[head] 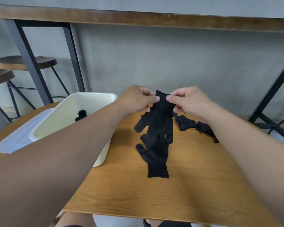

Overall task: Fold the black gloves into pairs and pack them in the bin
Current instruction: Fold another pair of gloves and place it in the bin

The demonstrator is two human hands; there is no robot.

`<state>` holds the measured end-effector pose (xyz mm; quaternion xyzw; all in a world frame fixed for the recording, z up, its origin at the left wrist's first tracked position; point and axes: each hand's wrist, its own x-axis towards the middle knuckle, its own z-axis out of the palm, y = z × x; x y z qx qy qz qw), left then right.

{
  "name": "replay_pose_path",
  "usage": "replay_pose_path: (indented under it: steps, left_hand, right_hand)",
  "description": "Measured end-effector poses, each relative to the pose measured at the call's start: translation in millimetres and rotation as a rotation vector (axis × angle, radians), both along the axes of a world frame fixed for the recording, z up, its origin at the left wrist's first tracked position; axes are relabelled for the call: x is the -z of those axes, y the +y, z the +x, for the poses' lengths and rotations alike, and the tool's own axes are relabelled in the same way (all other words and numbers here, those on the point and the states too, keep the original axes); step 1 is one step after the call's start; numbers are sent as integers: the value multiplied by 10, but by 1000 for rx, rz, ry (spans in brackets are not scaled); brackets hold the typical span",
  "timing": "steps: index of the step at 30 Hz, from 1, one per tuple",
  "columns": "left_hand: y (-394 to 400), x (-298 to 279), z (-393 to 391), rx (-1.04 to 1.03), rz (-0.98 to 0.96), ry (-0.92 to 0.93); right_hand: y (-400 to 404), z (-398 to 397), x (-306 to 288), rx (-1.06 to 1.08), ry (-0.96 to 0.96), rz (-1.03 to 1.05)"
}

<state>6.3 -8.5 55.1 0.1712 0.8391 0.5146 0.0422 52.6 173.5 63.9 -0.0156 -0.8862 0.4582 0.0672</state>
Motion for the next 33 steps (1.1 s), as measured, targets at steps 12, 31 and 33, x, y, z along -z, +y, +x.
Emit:
replay_pose_path:
  steps: [12,31,33]
  left_hand:
    - [48,-46,-83,-77,35,112]
    - [-199,1687,678,54,-376,-4]
    - [-205,1708,718,63,-361,4]
  right_hand:
    - [-51,-137,-62,19,110,-31]
    - [-138,505,1605,-255,132,747]
    - [-165,512,1625,-291,160,758]
